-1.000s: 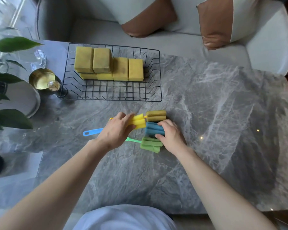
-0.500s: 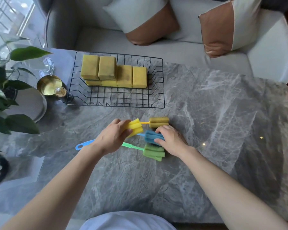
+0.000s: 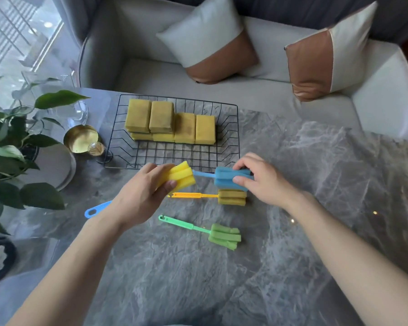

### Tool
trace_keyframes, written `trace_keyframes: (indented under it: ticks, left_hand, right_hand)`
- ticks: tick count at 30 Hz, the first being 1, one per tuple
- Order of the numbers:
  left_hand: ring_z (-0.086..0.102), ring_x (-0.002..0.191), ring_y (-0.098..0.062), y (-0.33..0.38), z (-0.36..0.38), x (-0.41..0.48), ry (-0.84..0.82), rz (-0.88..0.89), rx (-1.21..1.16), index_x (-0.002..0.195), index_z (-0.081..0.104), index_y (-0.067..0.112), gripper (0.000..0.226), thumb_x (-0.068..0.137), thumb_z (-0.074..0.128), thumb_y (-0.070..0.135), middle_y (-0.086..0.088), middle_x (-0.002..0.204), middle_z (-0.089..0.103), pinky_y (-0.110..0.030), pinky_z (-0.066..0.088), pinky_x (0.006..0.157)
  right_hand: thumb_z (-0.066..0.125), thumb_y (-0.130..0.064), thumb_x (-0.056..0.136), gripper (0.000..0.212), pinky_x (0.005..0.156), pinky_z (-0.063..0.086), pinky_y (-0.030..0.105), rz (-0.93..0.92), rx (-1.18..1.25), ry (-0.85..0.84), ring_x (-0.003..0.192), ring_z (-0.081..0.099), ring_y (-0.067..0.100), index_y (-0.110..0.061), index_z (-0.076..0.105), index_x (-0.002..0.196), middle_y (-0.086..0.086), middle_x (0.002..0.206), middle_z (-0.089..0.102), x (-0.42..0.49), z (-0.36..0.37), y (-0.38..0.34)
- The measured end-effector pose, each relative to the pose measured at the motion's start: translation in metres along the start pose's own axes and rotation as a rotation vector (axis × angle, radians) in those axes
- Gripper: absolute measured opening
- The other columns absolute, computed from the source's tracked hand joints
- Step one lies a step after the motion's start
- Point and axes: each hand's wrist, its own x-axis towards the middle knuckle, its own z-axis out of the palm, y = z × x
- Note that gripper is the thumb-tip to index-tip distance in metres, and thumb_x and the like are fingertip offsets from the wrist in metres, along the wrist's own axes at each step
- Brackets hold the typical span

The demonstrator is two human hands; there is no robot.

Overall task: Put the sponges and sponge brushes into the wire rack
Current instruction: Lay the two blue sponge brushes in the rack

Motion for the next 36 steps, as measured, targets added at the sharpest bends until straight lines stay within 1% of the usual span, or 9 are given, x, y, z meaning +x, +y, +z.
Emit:
trace_keyframes:
  ticks: [4,8,14,20,24,27,31,33,36]
  left_hand:
    - [0.059,0.097,-0.027,0.003,-0.012,0.016,-0.002,0.053,0.035,0.144,0.052,0.020,0.050,0.100,0.049,0.045,-0.001,0.113,0.054,-0.041,0.052,0.081]
    - [0.059,0.092,-0.028,0.004,-0.012,0.038,-0.046,0.100,0.109,0.143,0.051,0.024,0.045,0.101,0.052,0.041,-0.001,0.107,0.051,-0.039,0.050,0.078]
    - [0.059,0.096,-0.030,0.003,0.004,0.083,-0.145,0.161,0.187,0.145,0.048,0.023,0.047,0.102,0.052,0.040,-0.006,0.110,0.054,-0.038,0.047,0.080]
    - [0.061,0.098,-0.034,-0.016,0.026,0.128,-0.257,0.111,0.203,0.147,0.048,0.022,0.048,0.102,0.051,0.039,-0.009,0.113,0.054,-0.044,0.050,0.084]
    - [0.060,0.103,-0.033,-0.036,0.037,0.144,-0.282,0.068,0.149,0.148,0.048,0.020,0.049,0.102,0.054,0.036,-0.009,0.118,0.054,-0.044,0.050,0.088]
    - [0.059,0.106,-0.028,-0.044,0.045,0.147,-0.279,0.061,0.083,0.144,0.050,0.022,0.047,0.099,0.059,0.033,-0.007,0.123,0.056,-0.042,0.049,0.089]
    - [0.057,0.098,-0.022,-0.057,0.053,0.142,-0.255,0.084,-0.012,0.128,0.053,0.027,0.036,0.095,0.067,0.027,0.001,0.123,0.060,-0.031,0.040,0.075]
    - [0.056,0.096,-0.021,-0.062,0.055,0.140,-0.256,0.080,-0.040,0.126,0.052,0.029,0.034,0.095,0.066,0.029,0.002,0.123,0.060,-0.032,0.043,0.075]
    - [0.060,0.096,-0.024,-0.066,0.056,0.139,-0.265,0.068,-0.076,0.127,0.051,0.031,0.034,0.096,0.065,0.032,0.000,0.123,0.060,-0.040,0.051,0.080]
  right_hand:
    - [0.070,-0.024,0.087,0.015,0.073,0.032,0.008,-0.038,-0.020,0.061,0.082,0.048,0.002,-0.026,0.059,0.097,-0.010,0.099,0.052,0.044,-0.007,-0.003]
    - [0.068,-0.022,0.089,0.014,0.074,0.034,0.023,-0.025,-0.034,0.059,0.087,0.050,0.010,-0.020,0.059,0.100,-0.007,0.101,0.050,0.085,0.003,0.001]
    - [0.067,-0.023,0.090,0.012,0.075,0.035,0.027,-0.022,-0.056,0.019,0.086,0.050,0.010,-0.021,0.058,0.098,-0.010,0.098,0.048,0.122,0.022,0.016]
    - [0.068,-0.024,0.089,0.012,0.073,0.036,0.030,0.005,-0.100,0.006,0.085,0.051,0.014,-0.020,0.061,0.097,-0.008,0.097,0.051,0.132,0.023,0.036]
    - [0.067,-0.026,0.089,0.010,0.074,0.040,0.033,0.010,-0.106,0.002,0.085,0.052,0.013,-0.022,0.060,0.096,-0.010,0.095,0.051,0.136,0.024,0.045]
    - [0.065,-0.027,0.090,0.008,0.075,0.043,0.034,-0.003,-0.112,-0.021,0.085,0.053,0.014,-0.025,0.058,0.093,-0.010,0.095,0.052,0.141,0.029,0.047]
    - [0.063,-0.028,0.090,0.007,0.077,0.040,0.033,-0.031,-0.142,-0.040,0.090,0.051,0.015,-0.027,0.056,0.092,-0.010,0.096,0.053,0.147,0.038,0.049]
    - [0.063,-0.028,0.091,0.007,0.078,0.040,0.034,-0.049,-0.162,-0.042,0.091,0.049,0.014,-0.028,0.055,0.093,-0.011,0.097,0.052,0.148,0.041,0.050]
    - [0.063,-0.027,0.091,0.007,0.079,0.041,0.035,-0.100,-0.218,-0.024,0.092,0.049,0.016,-0.025,0.057,0.094,-0.009,0.097,0.053,0.150,0.042,0.052]
